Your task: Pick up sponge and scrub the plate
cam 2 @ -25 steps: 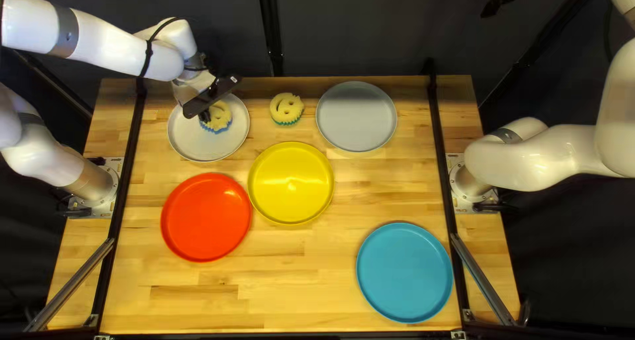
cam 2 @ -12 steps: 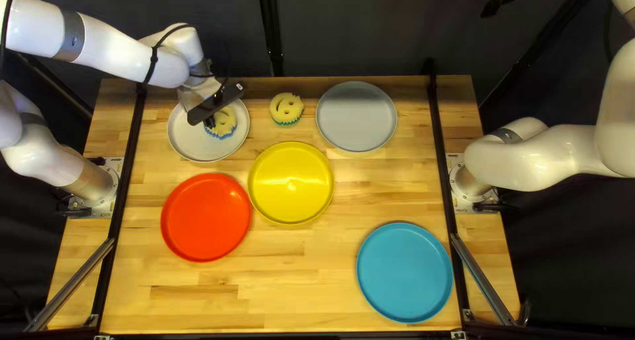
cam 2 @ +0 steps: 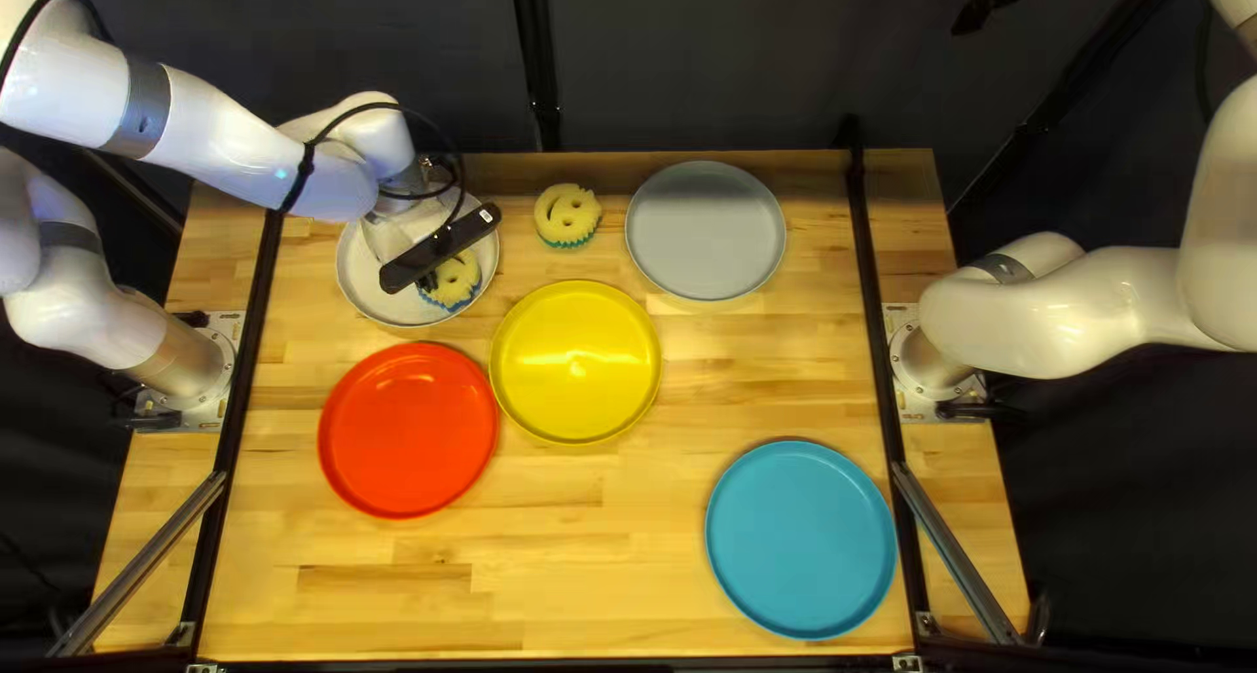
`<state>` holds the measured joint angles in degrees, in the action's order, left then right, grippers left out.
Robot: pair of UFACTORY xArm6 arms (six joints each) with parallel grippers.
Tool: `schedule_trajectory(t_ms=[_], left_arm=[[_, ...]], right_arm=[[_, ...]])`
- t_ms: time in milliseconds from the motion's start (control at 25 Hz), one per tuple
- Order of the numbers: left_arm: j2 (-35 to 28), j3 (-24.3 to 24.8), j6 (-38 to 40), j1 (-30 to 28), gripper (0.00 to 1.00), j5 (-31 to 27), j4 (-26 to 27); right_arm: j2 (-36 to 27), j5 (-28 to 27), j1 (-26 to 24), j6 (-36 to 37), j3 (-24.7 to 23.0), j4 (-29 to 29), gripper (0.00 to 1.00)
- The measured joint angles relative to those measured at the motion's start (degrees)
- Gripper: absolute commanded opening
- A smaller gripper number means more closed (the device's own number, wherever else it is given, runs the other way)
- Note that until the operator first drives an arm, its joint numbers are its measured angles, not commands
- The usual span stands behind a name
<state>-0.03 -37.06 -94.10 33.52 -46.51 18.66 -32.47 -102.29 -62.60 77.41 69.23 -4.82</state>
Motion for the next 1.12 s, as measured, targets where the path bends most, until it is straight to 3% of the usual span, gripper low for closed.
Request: schedule_trajectory(t_ms=[160, 360, 760, 1120], left_arm=[[-0.9, -1.2, -3.2, -0.5, 0.00, -1.1, 2.8], [-3.5, -0.3, -4.2, -5.9, 0.00, -1.1, 6.1], [-10.0, 2.0, 3.2, -23.1, 0.00, 2.8, 8.2], [-8.9, 1.1, 13.8, -40.0, 0.00, 12.2, 7.2]], right_arm=[[0.0, 0.0, 0.0, 0.0, 0.0, 0.0, 1.00], [0.0, 0.0, 0.0, 0.0, 0.0, 0.0, 1.00], [0.0, 0.0, 0.0, 0.0, 0.0, 0.0, 1.00], [0.0, 0.0, 0.0, 0.0, 0.0, 0.0, 1.00]])
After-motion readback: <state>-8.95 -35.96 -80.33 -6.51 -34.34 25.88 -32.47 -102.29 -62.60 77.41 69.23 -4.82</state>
